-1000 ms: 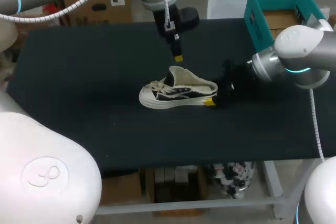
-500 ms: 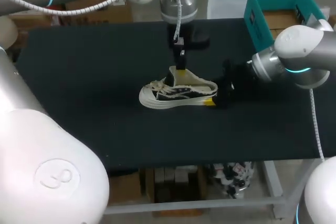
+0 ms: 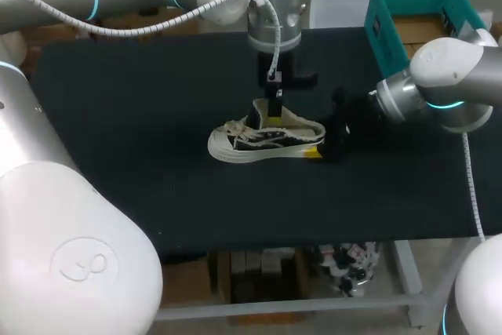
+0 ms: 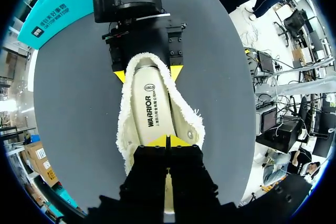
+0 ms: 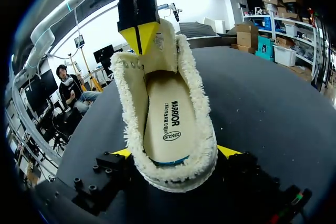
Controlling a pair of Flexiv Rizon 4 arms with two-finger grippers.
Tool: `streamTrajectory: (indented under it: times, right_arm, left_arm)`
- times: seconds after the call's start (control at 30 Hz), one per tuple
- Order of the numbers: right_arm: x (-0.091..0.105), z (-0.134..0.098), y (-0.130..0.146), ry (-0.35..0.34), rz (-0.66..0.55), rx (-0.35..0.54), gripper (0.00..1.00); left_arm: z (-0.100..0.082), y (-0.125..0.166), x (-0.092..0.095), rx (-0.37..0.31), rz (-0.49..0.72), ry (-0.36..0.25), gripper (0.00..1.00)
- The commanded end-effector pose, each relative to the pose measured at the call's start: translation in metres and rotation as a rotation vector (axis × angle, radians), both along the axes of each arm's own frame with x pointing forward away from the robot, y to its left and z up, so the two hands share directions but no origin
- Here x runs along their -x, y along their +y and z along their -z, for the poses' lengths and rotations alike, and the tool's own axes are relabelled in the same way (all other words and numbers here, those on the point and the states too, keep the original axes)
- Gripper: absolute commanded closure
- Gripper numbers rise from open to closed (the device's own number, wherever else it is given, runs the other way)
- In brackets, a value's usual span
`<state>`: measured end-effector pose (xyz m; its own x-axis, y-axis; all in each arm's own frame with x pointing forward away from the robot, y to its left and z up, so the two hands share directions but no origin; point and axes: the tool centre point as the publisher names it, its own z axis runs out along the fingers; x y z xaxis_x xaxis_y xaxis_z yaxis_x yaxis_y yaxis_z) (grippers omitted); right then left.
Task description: Open the shoe tongue, take the insole out of the shoe, put the insole back into the shoe, and pack the shoe into the shoebox
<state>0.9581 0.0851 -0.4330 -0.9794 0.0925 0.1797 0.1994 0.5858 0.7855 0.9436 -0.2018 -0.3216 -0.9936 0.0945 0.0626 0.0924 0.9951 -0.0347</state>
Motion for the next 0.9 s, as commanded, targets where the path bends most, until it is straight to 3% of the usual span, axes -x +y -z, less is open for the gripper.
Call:
streamTrajectory:
  times: [0.03,0.1,0.33,0.57,0.77,0.9]
  right_arm:
    - [0.001,0.014,0.003,0.005,-0.004,-0.003,1.00]
    - [0.001,0.014,0.003,0.005,-0.004,-0.003,1.00]
    - [0.001,0.014,0.003,0.005,-0.004,-0.003,1.00]
    - [0.001,0.014,0.003,0.005,-0.004,-0.003,1.00]
    - [0.001,0.014,0.003,0.005,-0.004,-0.003,1.00]
    - [0.001,0.014,0.003,0.005,-0.004,-0.003,1.00]
  left_arm:
    - [0.016,-0.001,0.008,-0.024,-0.022,-0.045,1.00]
    - [0.023,-0.002,0.009,-0.041,-0.041,-0.055,1.00]
    - [0.032,0.001,0.011,0.007,-0.060,-0.025,1.00]
    - [0.039,0.004,0.014,0.005,-0.069,-0.055,1.00]
    - [0.047,0.006,0.010,0.031,-0.079,0.008,1.00]
    - [0.049,0.006,0.014,0.035,-0.077,0.002,1.00]
